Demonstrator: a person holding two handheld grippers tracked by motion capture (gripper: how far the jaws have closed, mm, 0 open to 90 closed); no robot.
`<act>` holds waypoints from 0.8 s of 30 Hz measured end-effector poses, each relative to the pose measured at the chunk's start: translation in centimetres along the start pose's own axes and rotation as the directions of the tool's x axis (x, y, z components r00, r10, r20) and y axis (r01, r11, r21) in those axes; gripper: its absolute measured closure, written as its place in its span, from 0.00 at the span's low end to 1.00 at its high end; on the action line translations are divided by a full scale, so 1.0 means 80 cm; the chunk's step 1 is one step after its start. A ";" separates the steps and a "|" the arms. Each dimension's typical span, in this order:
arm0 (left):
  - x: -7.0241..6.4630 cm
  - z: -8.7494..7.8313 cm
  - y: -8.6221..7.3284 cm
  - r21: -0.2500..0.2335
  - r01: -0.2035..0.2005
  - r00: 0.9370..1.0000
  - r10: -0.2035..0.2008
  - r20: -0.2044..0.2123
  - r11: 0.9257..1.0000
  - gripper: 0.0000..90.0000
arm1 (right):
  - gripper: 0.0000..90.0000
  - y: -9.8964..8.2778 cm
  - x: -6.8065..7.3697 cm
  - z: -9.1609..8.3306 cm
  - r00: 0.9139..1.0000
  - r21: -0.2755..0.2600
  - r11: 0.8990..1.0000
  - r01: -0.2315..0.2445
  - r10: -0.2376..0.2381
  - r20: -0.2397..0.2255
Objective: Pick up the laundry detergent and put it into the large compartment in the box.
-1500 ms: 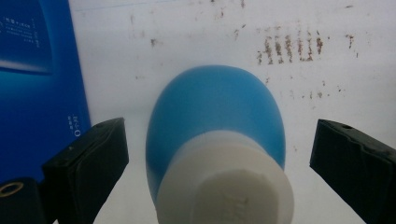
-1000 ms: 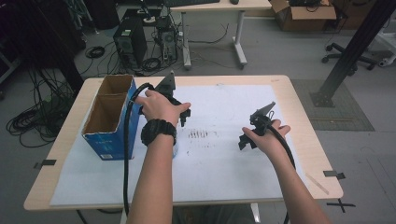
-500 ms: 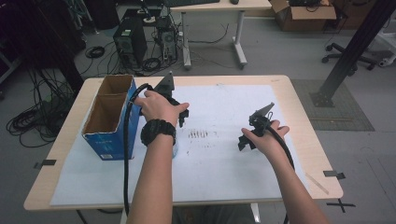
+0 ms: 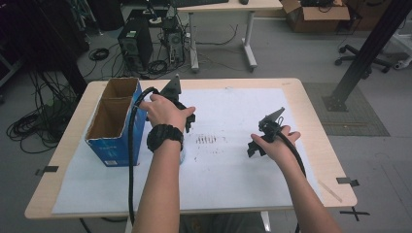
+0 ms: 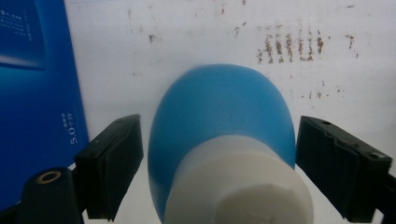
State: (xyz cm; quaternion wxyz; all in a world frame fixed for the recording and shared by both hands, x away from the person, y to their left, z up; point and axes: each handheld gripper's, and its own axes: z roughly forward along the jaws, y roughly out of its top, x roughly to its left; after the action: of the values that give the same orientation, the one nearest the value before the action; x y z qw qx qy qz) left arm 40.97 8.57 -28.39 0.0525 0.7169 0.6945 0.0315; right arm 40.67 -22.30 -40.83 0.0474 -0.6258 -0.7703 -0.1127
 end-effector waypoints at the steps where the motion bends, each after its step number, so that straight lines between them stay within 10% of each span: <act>1: 0.000 0.000 0.000 -0.002 0.001 1.000 -0.001 -0.001 1.000 0.19 | 0.05 0.000 0.000 0.000 1.000 -0.002 1.000 0.001 -0.001 0.001; 24: 0.001 0.000 0.002 -0.005 0.004 1.000 -0.004 -0.017 1.000 0.31 | 0.05 -0.001 -0.002 0.004 1.000 0.002 1.000 0.003 -0.003 0.003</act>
State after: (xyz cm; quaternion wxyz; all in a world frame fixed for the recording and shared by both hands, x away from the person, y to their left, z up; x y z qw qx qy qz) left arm 41.12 8.62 -28.37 0.0482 0.7151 0.6962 0.0393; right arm 40.68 -22.37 -41.21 0.0468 -0.6248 -0.7714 -0.1112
